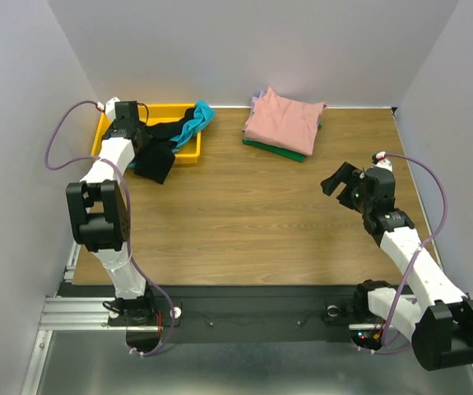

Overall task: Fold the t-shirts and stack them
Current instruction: Grab the tshirt from the pile, then move the tshirt to the center of the board

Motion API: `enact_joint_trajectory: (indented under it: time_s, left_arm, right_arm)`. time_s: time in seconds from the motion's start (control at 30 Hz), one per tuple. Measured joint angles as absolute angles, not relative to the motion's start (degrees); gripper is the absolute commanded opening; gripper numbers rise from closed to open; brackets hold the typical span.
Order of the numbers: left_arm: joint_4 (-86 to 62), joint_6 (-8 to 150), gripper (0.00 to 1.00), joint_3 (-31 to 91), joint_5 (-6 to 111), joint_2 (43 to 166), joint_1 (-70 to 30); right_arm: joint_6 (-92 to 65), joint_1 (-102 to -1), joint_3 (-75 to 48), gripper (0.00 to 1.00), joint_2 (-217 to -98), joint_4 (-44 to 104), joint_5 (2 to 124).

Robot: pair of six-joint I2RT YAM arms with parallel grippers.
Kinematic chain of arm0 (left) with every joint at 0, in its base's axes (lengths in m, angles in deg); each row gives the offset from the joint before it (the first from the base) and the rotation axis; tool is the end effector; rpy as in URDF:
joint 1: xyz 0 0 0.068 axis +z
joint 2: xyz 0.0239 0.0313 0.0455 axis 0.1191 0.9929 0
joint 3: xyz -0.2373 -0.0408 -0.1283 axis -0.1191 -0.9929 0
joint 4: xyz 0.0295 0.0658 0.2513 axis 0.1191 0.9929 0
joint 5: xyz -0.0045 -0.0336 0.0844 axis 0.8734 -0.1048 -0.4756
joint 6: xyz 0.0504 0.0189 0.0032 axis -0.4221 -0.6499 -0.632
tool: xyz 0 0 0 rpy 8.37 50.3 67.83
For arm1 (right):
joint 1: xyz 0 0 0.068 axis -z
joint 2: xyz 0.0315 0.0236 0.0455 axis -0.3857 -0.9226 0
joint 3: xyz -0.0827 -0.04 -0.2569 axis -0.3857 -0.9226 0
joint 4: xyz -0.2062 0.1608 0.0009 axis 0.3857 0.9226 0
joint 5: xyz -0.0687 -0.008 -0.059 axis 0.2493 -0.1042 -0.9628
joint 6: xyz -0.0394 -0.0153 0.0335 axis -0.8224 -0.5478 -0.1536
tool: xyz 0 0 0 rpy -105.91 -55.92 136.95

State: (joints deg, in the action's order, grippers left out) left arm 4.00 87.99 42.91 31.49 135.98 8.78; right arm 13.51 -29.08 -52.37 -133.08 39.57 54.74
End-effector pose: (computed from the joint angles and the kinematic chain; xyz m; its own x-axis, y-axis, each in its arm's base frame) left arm 0.4346 0.0226 0.2682 -0.4057 -0.4865 -0.7738 -0.4649 0.8387 -0.2836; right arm 0.2192 0.0242 0.2549 -0.4623 0.5044 -0.7292 0.1841 0.8591 0.4775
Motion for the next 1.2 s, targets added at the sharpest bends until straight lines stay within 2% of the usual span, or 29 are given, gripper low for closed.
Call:
enact_joint_trajectory:
  time_s: [0.37, 0.7, 0.8, 0.93, 1.2]
  left_arm:
    - [0.04, 86.08, 0.00, 42.30, 37.07, 113.59, 8.78]
    - [-0.11, 85.52, 0.00, 58.63, 46.90, 108.59, 6.09]
    - [-0.13, 85.36, 0.00, 60.35, 48.10, 106.45, 0.25]
    - [0.37, 84.27, 0.00, 60.88, 49.37, 102.62, -13.45]
    - [-0.55, 83.00, 0.00, 63.63, 51.97, 102.05, -33.78]
  right_arm:
    - [12.90, -29.08, -52.52, 1.00, -130.39, 39.42, 54.77]
    - [12.66, -29.08, -52.85, 1.00, -127.92, 39.44, 56.06]
    - [12.70, -29.08, -52.85, 1.00, -127.24, 39.44, 56.41]
    - [12.70, -29.08, -52.85, 1.00, -126.37, 39.44, 56.43]
    - [12.70, -29.08, -54.60, 1.00, -119.26, 39.50, 54.29]
